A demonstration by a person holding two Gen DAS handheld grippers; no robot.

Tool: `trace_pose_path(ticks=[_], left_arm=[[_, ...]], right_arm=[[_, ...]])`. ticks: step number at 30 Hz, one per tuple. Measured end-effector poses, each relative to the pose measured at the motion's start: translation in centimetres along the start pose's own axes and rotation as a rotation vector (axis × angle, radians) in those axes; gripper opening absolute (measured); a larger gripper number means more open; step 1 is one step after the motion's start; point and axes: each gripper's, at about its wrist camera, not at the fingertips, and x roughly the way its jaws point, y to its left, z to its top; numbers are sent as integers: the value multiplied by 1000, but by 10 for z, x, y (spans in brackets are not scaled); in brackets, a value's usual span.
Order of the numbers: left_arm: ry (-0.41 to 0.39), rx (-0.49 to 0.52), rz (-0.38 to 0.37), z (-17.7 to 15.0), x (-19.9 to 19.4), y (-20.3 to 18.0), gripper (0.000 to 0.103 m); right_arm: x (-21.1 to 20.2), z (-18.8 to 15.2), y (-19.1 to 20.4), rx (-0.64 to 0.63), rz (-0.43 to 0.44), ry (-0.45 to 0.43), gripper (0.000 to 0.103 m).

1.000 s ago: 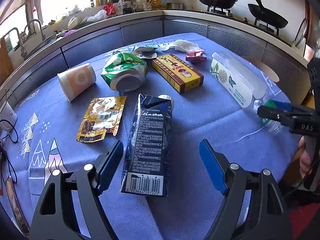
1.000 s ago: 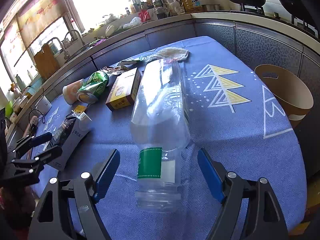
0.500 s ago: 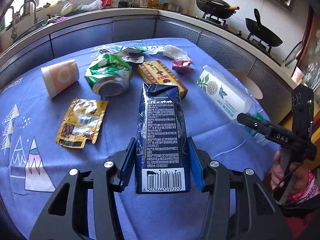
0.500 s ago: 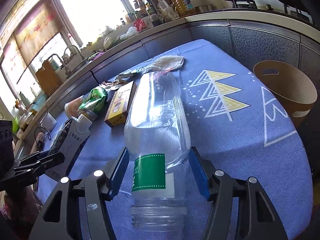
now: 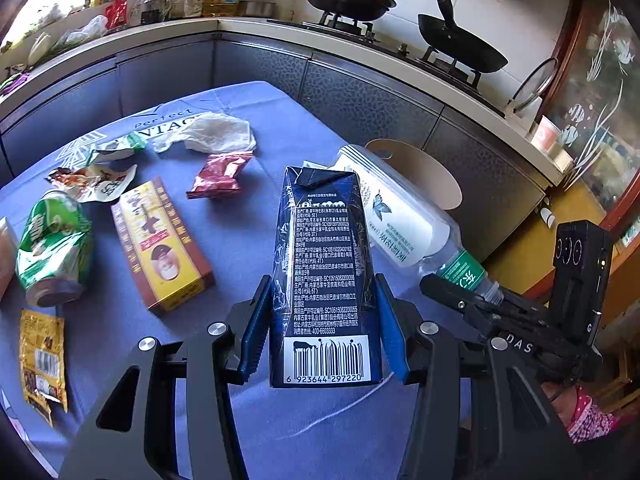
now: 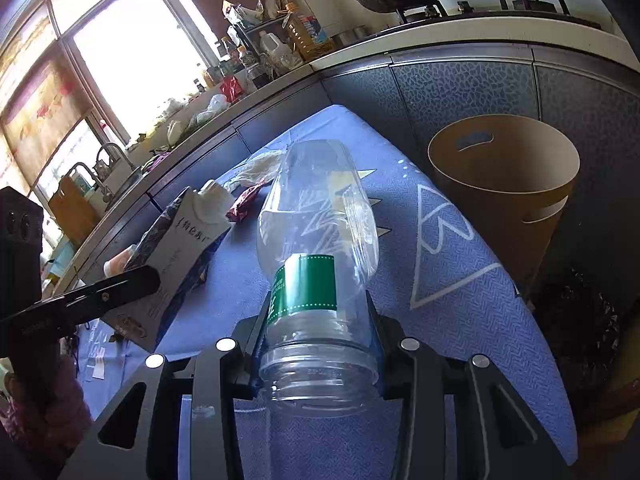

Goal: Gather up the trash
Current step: 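Carry bottle and carton to the wastebasket and open both tools over it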

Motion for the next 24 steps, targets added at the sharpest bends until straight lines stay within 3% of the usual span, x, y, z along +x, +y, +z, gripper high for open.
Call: trace_pose_path(ticks=[6, 13, 17, 20, 24], left_arm=[[31, 8, -27, 15, 20, -9, 48], [12, 90, -59, 57, 40, -36, 48], [62, 141, -108, 91, 81, -66, 48], [123, 192, -134, 117, 123, -91, 48], [161, 248, -100, 147, 176, -115, 49]], right_arm=[[-5, -2, -3, 12, 38, 2, 40], [-23, 28, -35, 70, -9, -121, 40], [-27, 49, -65, 112, -80, -163, 40], [-23, 67, -92, 172, -125, -139, 40], [-9, 83, -125, 226, -199, -110, 40]])
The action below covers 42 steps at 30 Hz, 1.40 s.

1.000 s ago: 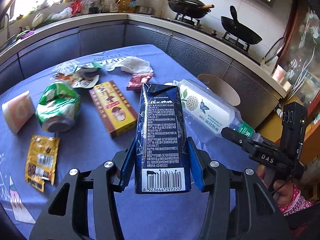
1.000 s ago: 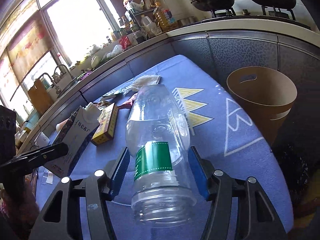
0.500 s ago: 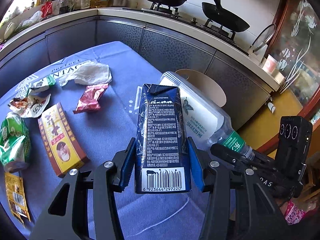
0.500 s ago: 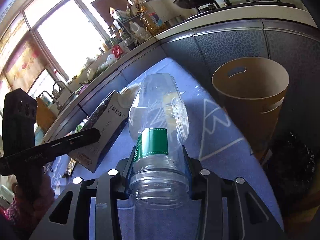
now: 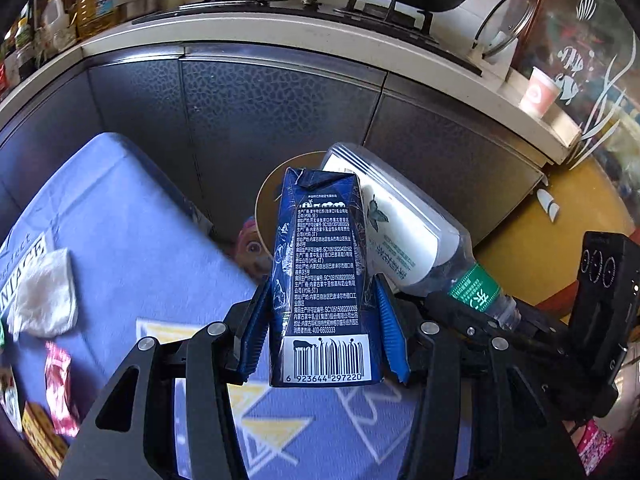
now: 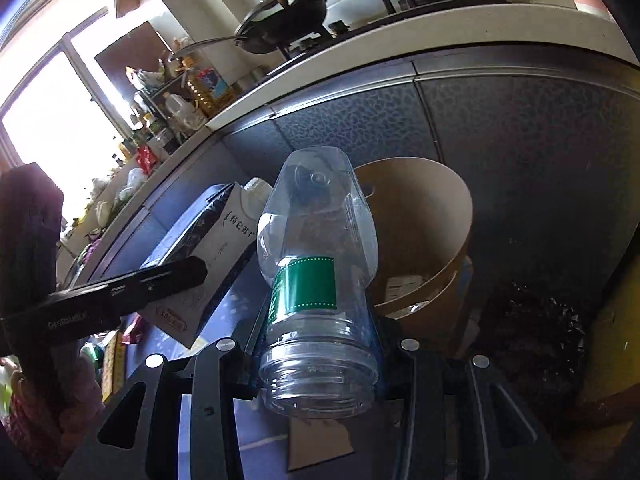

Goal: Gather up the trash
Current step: 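Carry bottle and carton to the wastebasket and open both tools over it, then bring both empty tools back over the remaining trash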

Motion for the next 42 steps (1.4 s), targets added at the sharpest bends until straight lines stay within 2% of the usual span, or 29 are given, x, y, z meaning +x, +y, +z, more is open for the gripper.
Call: trace_pose_path(ticks=[3, 4, 6, 8, 12, 14, 18, 23, 32, 35, 42], left_arm=[[42, -2, 5, 21, 33, 0, 54], [50, -7, 13, 25, 40, 0, 54], [53, -8, 29, 28, 46, 0, 56], [40, -20, 49, 29, 42, 1, 60], [-23, -50, 29, 17, 10, 1, 60], [-66, -43, 53, 3, -13, -3, 60], [-140, -2, 165, -35, -55, -19, 60], [-181, -14, 213, -72, -89, -29, 60], [-230, -59, 253, -118, -134, -17, 60], [-250, -91, 277, -134, -149, -7, 60], [-284, -174, 384, -182, -185, 29, 61]], right_arm=[[14, 6, -11, 24, -39, 18, 44], [18, 8, -15, 39, -45, 18, 49], [18, 6, -19, 56, -42, 2, 51], [17, 4, -17, 53, -39, -10, 52], [1, -4, -9, 38, -20, -44, 52], [-8, -8, -5, 34, 0, -54, 52], [-27, -21, 5, 30, 22, -67, 52], [-45, -39, 17, 40, 30, -59, 52], [-74, -56, 54, -11, 35, -65, 57], [-76, -62, 71, -46, 44, -64, 62], [-67, -82, 113, -125, 84, -2, 64]])
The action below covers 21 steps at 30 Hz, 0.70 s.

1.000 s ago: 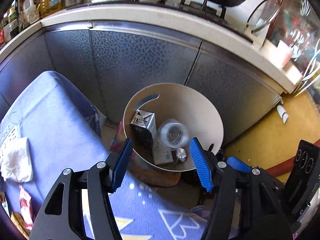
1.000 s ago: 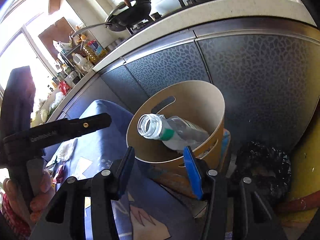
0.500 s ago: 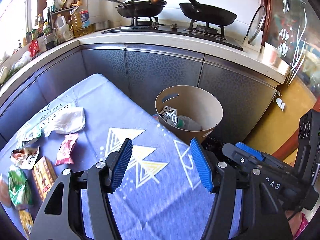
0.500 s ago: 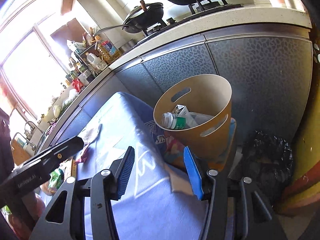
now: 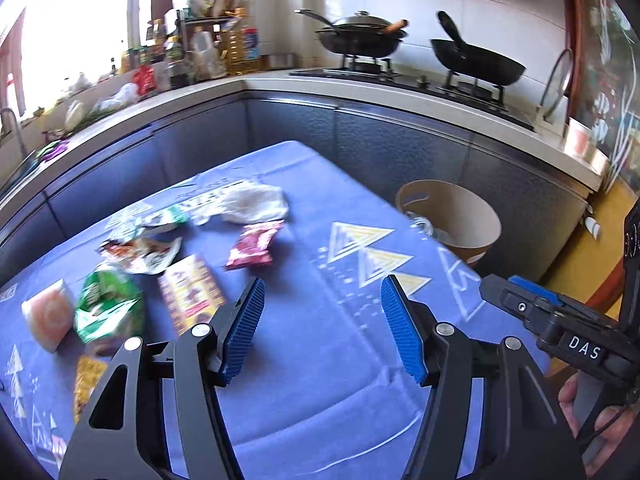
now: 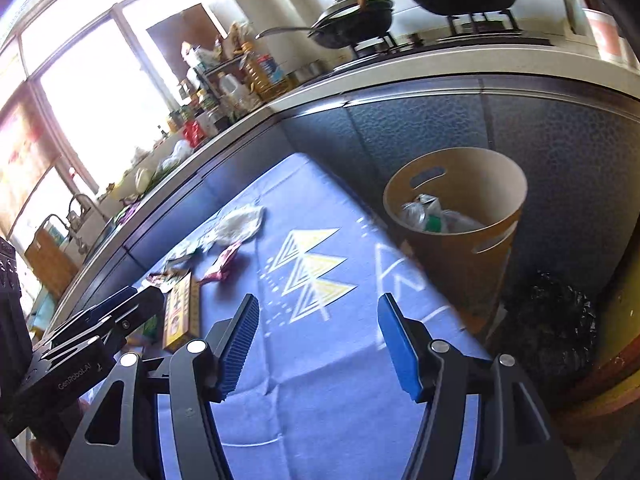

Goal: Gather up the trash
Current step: 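Bring both empty tools back over the remaining trash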

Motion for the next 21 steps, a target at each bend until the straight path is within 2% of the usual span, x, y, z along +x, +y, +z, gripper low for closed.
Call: trace_pose_path(ticks=[9, 16, 21], left_arm=[[10, -115, 81, -35, -16, 60, 61], [36, -165, 119, -54, -14, 83, 61], [67, -206, 157, -69, -8, 97, 61]], right_arm=[[21, -23, 50, -86, 34, 92, 65], [29, -32, 68, -123, 33, 123, 68], [43, -40, 72, -124, 35, 178, 68]])
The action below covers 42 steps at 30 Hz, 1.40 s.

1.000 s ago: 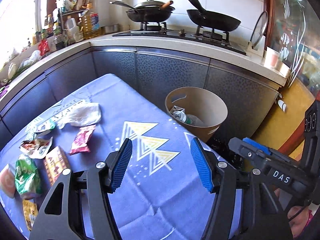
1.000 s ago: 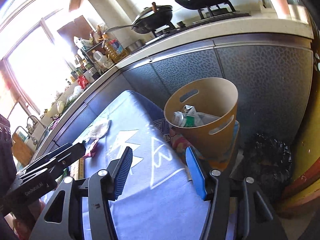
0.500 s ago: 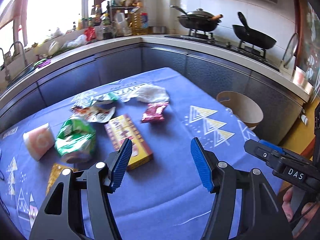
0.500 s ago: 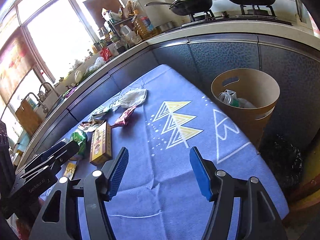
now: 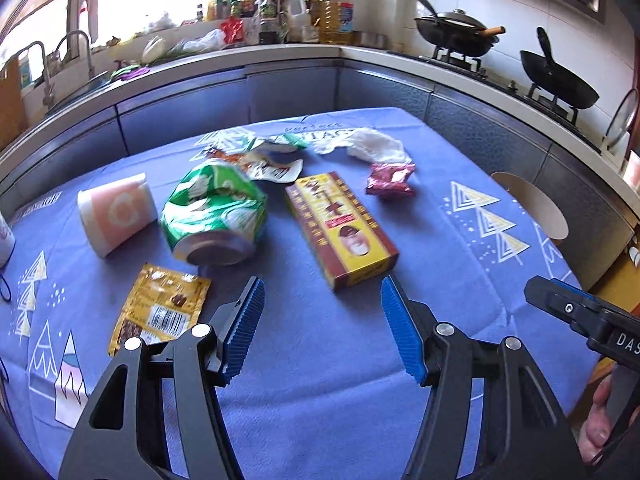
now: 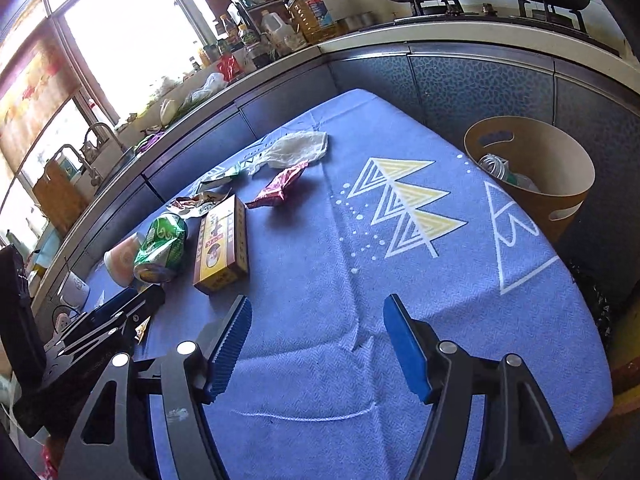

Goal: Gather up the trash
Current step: 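Bring both empty tools back over the remaining trash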

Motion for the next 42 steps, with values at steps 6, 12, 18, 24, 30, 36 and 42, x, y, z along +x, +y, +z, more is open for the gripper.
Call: trace_pose_path(ticks=[6, 12, 18, 24, 30, 36, 42], left_arm=[[25, -51, 25, -11, 4, 15, 61], [68, -66, 41, -21, 13, 20, 61], [97, -77, 57, -27, 15, 20, 61], [97, -101, 27, -31, 7, 21, 76], [24, -140, 16, -48, -26, 23, 94], [-18, -162, 4, -72, -54, 24, 97], [-7, -192, -100, -79, -59, 28, 97]], right_arm=[[8, -3, 5, -8, 16, 23, 74], [17, -8, 7, -16, 23, 52, 75], [17, -10, 10, -18, 25, 50, 88], [6, -11, 13, -30, -1, -28, 99], [9, -10, 10, -7, 14, -8, 99], [9, -9, 7, -3, 15, -13, 99], [8, -4, 11, -31, 42, -22, 98]])
